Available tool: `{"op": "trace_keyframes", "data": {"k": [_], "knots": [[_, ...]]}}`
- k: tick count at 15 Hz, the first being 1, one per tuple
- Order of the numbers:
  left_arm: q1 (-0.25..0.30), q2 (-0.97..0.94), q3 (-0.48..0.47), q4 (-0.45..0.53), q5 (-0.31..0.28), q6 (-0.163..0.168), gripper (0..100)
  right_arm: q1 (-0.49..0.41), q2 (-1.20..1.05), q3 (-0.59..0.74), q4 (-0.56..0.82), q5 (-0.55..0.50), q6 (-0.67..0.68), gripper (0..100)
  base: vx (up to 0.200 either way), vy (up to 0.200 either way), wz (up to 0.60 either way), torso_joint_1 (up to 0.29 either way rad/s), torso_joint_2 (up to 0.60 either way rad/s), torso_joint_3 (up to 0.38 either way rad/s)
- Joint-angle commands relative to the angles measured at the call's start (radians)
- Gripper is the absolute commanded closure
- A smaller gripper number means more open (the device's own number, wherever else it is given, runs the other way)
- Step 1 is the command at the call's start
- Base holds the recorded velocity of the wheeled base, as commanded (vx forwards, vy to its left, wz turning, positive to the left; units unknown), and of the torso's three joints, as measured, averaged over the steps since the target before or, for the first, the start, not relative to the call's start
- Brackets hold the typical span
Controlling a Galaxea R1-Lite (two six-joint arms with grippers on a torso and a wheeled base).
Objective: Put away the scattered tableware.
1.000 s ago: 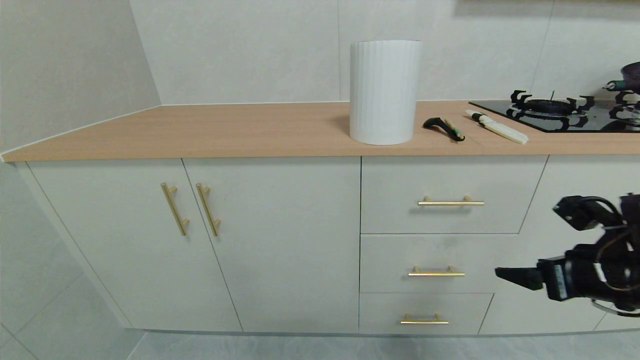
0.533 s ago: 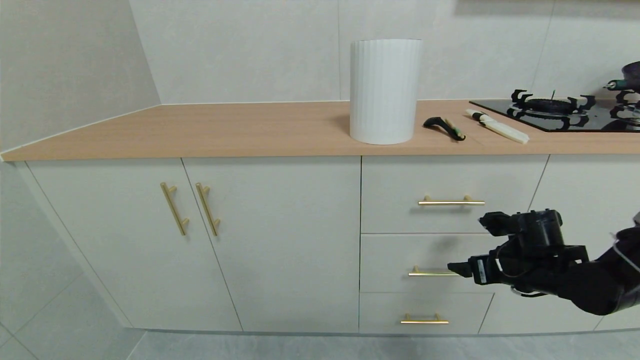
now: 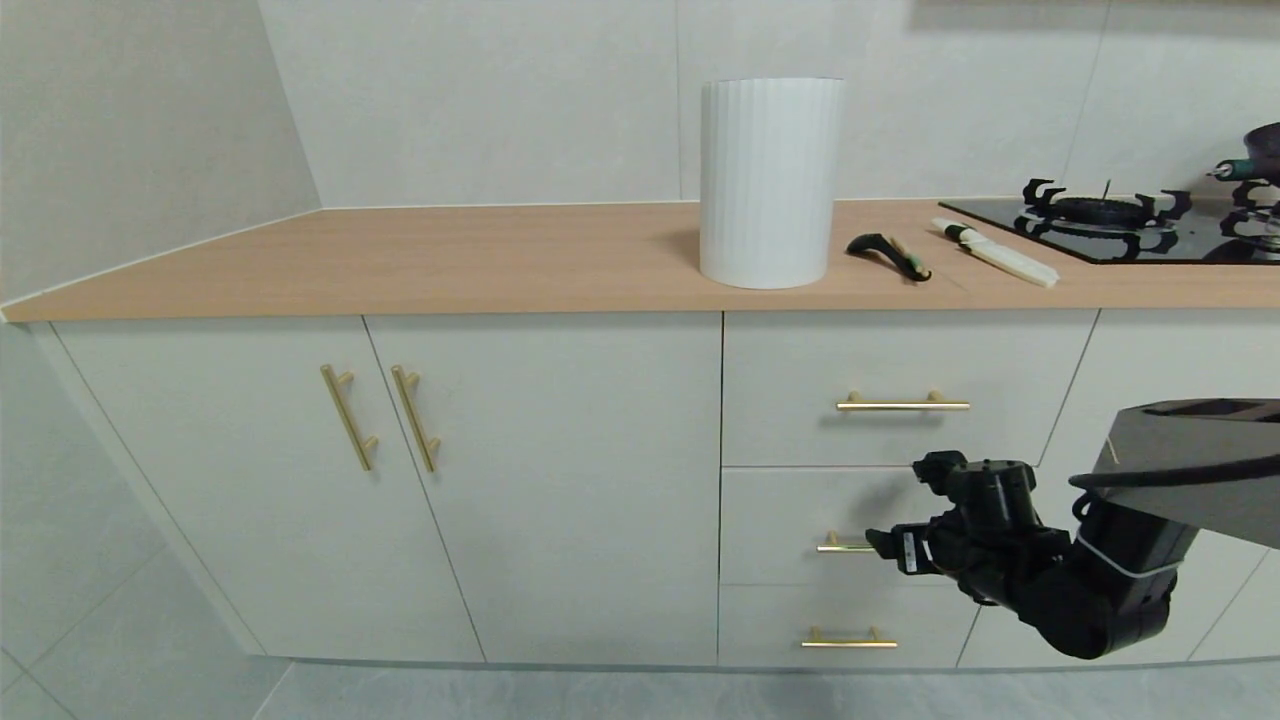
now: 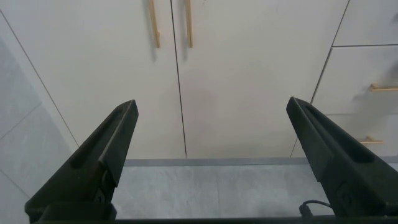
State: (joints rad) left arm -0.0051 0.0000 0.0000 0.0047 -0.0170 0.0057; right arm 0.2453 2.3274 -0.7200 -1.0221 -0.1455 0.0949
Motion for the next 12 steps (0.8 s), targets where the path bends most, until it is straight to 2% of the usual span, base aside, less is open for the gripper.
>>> {"op": "trace_keyframes", "data": {"k": [1, 4, 12], "knots": [[-0.001, 0.000, 0.000, 0.000, 0.000, 0.000, 0, 0.003, 0.070, -0.033, -0.003, -0.005, 0.005, 0, 0.000, 0.000, 0.00, 0.000, 0.00, 0.000], [-0.001, 0.000, 0.000, 0.000, 0.000, 0.000, 0, 0.003, 0.112, -0.087, -0.003, -0.055, 0.045, 0, 0.000, 0.000, 0.00, 0.000, 0.00, 0.000], [-0.001, 0.000, 0.000, 0.000, 0.000, 0.000, 0, -0.001, 0.173, -0.139, 0.005, -0.060, 0.046, 0, 0.000, 0.000, 0.00, 0.000, 0.00, 0.000]]}}
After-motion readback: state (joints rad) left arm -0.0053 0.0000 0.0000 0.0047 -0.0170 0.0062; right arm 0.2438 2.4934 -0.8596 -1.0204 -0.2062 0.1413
